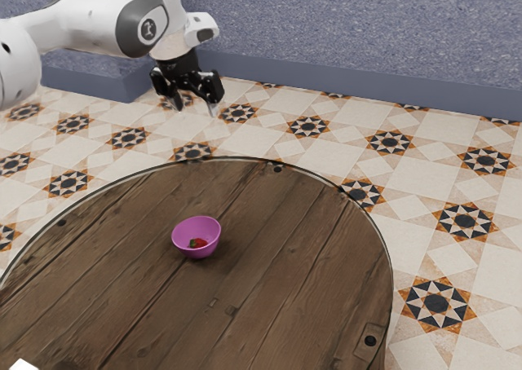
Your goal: Take strawberry from the bowl
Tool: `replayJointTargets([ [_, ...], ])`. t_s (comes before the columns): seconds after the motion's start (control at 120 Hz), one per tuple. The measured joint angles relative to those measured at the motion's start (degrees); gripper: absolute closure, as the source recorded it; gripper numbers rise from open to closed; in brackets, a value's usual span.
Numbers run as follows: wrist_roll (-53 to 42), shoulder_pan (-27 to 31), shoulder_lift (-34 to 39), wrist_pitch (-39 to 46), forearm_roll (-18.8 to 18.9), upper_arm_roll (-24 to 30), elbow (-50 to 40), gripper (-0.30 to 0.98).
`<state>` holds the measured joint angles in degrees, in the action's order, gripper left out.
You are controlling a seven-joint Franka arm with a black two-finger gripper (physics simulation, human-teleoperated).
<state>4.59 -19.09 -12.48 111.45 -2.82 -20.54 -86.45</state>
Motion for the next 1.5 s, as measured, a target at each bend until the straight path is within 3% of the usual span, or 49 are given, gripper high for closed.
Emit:
replayJointTargets([
  [0.167,0.1,0.0,-2.1,-4.7,2.7,0.0,1.8,0.04],
  [0.342,0.7,0.2,-3.4,-5.9,3.1,-0.3,-6.9,0.06],
  [0.75,1.8,0.5,-3.3,4.5,-3.5,-0.3,-22.9,0.29],
  [1.133,3.5,1.0,-10.6,7.8,-6.7,0.0,-21.3,0.35],
  [1.5,4.2,2.5,-15.3,9.7,-7.2,0.9,-17.7,0.36],
])
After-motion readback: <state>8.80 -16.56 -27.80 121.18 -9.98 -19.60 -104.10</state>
